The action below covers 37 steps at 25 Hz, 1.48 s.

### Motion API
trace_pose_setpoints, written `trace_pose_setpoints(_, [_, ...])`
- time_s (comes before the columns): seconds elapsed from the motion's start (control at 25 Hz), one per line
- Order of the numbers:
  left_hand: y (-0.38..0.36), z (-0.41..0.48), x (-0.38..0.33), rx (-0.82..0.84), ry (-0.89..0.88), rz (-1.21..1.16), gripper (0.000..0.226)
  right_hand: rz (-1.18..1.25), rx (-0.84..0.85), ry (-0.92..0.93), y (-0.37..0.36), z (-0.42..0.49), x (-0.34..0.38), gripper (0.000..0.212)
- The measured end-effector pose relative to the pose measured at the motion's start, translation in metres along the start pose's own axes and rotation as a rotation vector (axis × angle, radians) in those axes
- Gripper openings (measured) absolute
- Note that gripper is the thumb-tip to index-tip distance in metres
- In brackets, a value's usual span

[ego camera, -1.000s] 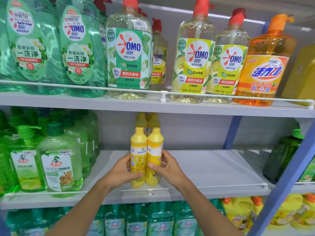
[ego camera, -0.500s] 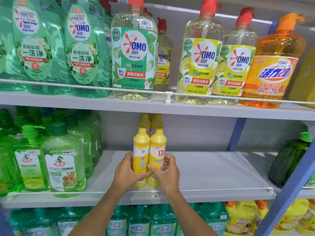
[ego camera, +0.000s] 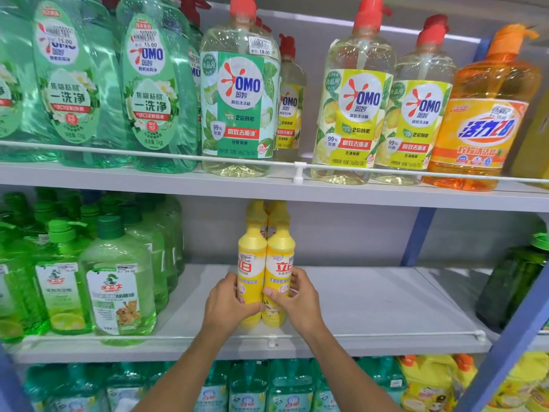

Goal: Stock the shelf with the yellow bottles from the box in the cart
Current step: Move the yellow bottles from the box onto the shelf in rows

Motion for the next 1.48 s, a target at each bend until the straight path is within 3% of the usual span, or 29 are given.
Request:
trace_pose_setpoints(0.12, [-0.002, -0.001, 0.007, 0.021, 0.047, -0.099, 0.067, -0.011, 0.008, -0.024, 0.000, 0.000, 0.003, 0.065])
trace_pose_setpoints(0.24, [-0.007, -0.008, 0.017, 0.207, 0.046, -0.342, 0.063, -0.100, 0.175, -0.040, 0.002, -0.007, -0.013, 0.067])
trace_pose_setpoints(0.32, [-0.005, -0.011, 0.022, 0.240, 0.036, -0.357, 0.059, -0.210, 0.232, -0.054, 0.001, -0.013, -0.026, 0.061])
trace_pose_setpoints(0.44, [-0.007, -0.005, 0.025, 0.191, 0.050, -0.252, 0.064, -0.308, 0.144, -0.040, 0.001, -0.007, -0.028, 0.050])
trace_pose_setpoints(0.72, [-0.016, 0.011, 0.019, 0.053, 0.102, 0.014, 0.052, -0.391, 0.043, -0.088, -0.002, 0.015, -0.032, 0.060])
trace_pose_setpoints(1.0, [-0.027, 0.024, 0.022, -0.054, 0.126, 0.039, 0.053, -0.382, 0.036, -0.140, 0.000, 0.039, -0.040, 0.063])
trace_pose_setpoints(1.48, [-0.040, 0.038, 0.033, -0.078, 0.128, -0.002, 0.054, -0.264, -0.023, -0.182, -0.005, 0.055, -0.058, 0.044])
Point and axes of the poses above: each hand's wrist, its own z-axis towards the middle knuckle, its own y-axis out of the back of the hand, x = y × z, the point moved 7 cm from there along z, towards the middle knuckle, and after that the axes turned 5 degrees about -y, right-handed, at the moved point
